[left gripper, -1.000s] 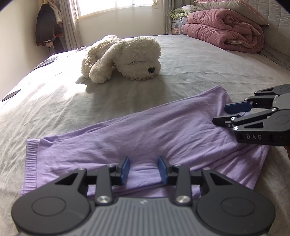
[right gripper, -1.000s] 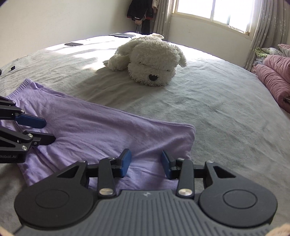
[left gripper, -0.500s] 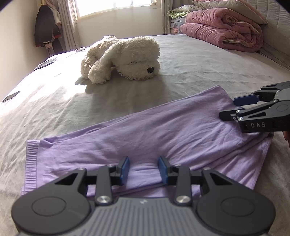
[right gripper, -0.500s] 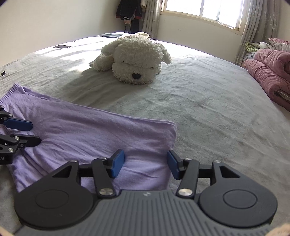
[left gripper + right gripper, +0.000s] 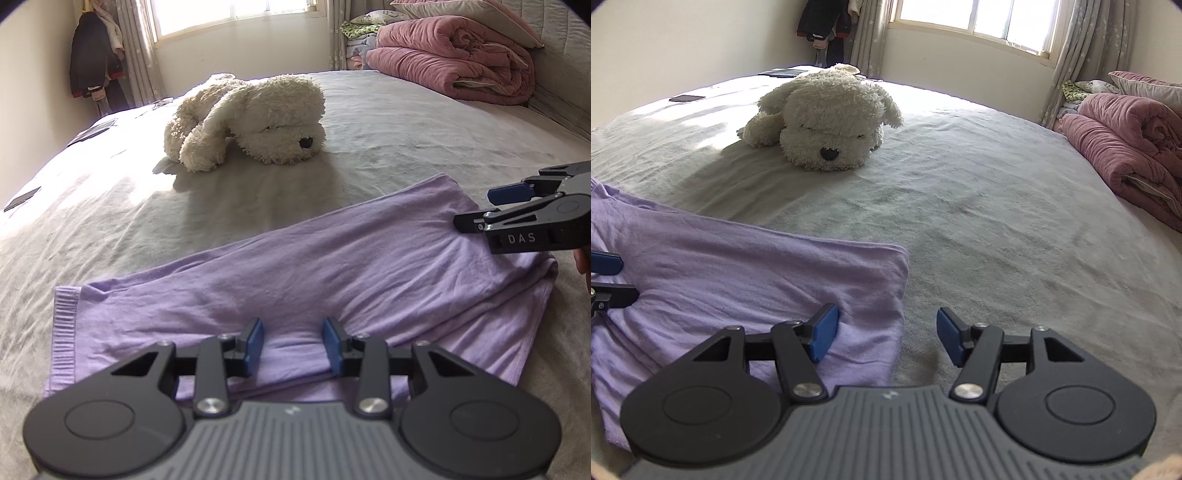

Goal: Fold clothes

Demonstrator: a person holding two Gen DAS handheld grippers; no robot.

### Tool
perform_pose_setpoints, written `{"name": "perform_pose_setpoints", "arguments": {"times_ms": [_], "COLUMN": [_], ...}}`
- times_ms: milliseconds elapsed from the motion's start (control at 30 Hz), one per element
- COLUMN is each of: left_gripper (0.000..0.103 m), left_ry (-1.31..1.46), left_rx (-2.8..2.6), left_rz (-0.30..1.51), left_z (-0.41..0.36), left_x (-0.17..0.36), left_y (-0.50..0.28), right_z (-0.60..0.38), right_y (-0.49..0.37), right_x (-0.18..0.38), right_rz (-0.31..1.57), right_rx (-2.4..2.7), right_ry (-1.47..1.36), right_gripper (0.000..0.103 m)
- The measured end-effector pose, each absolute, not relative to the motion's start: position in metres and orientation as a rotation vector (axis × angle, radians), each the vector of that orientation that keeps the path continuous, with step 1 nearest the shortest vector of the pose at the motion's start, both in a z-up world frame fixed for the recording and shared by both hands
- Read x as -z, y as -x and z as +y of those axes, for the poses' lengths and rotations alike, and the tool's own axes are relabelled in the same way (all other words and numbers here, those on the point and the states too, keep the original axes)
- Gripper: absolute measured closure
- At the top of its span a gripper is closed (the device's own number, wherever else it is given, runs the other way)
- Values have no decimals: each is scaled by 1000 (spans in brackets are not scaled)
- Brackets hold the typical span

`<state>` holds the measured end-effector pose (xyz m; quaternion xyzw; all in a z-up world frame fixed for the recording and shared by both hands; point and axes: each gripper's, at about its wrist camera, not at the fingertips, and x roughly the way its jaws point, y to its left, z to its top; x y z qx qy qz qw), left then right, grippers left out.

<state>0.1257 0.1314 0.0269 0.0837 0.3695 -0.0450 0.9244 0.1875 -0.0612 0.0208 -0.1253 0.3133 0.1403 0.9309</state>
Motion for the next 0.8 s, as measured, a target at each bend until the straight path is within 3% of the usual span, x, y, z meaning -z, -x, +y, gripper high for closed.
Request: {"name": "perform_pose_setpoints", "arguments": {"times_ms": [433,800], "left_gripper": [65,65], "left_ry": [-174,-176], "left_rx": [92,92], "left_rz": [757,756], "left_z": [131,131], "left_x": [-27,-27], "left_y": [-125,-126], "right_z": [-35,-17], "right_y": [-169,-161], "right_x": [-41,-33], "right_rz": [539,585], "right_rx": [-431,-581], "right_ry": [243,278], "right_gripper": [42,42]}}
